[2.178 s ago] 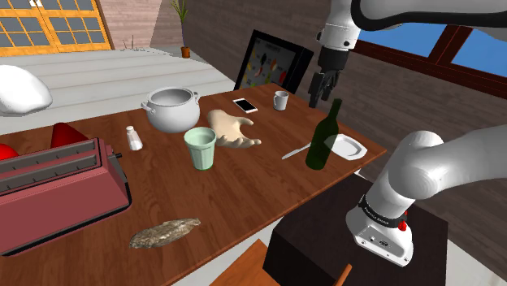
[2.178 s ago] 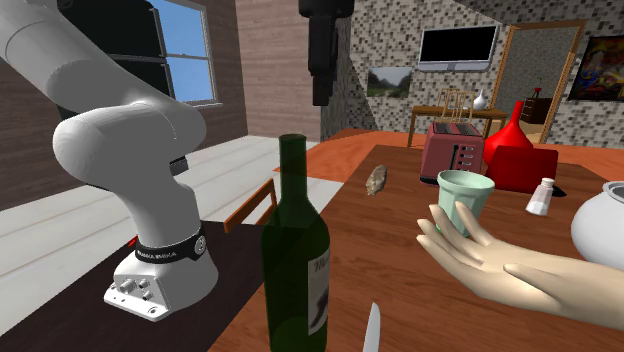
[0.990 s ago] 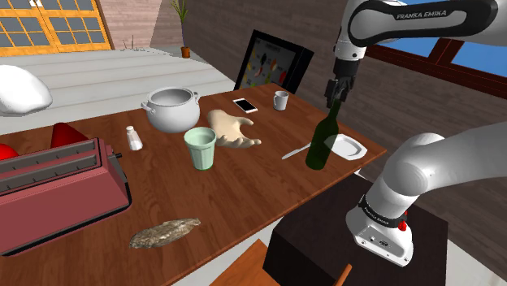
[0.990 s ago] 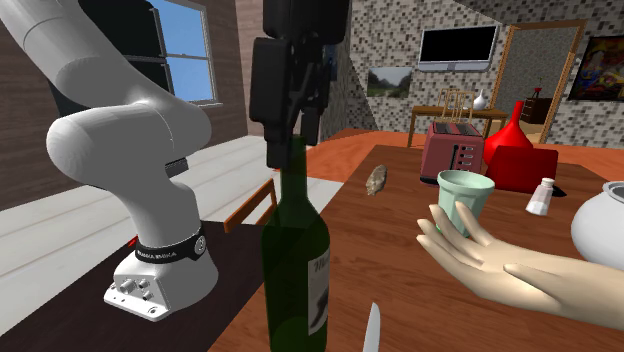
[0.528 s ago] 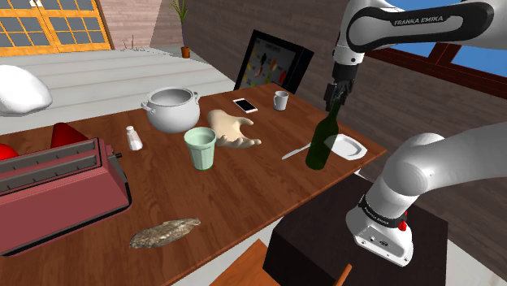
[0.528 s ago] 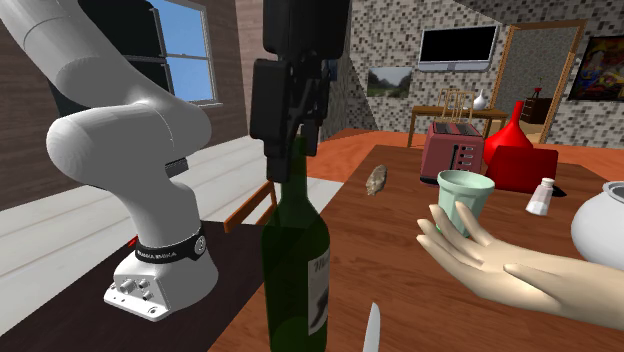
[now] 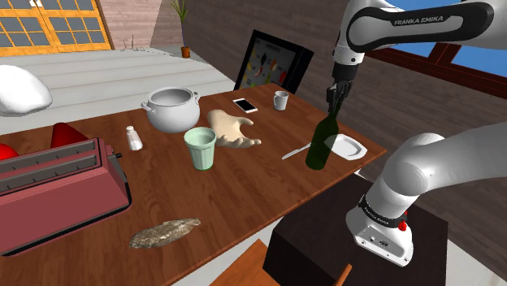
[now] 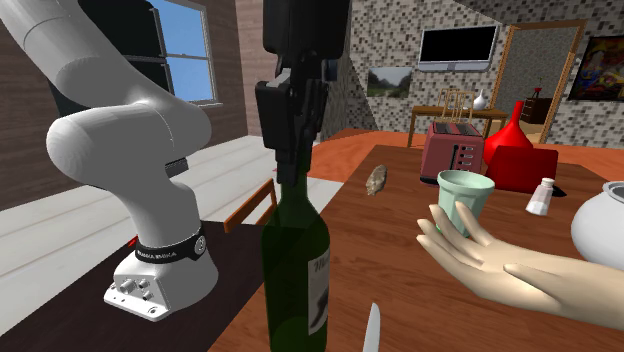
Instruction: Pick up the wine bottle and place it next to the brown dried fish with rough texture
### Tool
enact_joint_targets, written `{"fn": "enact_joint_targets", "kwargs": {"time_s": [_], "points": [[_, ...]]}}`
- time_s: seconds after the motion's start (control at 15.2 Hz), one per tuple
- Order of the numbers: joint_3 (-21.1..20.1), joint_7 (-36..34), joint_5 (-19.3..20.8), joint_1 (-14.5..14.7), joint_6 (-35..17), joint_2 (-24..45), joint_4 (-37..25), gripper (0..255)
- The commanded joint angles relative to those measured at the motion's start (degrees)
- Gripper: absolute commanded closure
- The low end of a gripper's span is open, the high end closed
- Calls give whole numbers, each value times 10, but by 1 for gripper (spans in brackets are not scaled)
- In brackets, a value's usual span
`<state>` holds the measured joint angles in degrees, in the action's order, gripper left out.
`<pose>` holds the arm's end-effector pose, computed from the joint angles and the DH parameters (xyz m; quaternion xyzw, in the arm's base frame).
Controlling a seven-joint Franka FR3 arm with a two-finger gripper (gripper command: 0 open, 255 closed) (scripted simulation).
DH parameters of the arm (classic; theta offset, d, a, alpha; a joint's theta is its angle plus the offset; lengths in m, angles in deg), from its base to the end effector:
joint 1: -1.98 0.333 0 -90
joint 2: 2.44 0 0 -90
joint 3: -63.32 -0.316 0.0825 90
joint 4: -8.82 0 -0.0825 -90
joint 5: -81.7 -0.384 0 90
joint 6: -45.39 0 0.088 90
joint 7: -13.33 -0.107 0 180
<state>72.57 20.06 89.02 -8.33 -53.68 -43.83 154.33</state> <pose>0.3017 -0.1241 0.4931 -0.9960 0.0763 0.0474 0.0005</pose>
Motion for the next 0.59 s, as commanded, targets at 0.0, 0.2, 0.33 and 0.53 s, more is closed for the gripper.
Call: {"fn": "enact_joint_targets", "kwargs": {"time_s": [0.0, 0.2, 0.33, 0.53], "points": [[0, 0, 0, 0, 0, 0, 0, 255], [0, 0, 0, 0, 0, 0, 0, 255], [-2, 0, -1, 1, 16, -1, -15, 255], [-4, 1, -3, 1, 39, 0, -38, 255]]}}
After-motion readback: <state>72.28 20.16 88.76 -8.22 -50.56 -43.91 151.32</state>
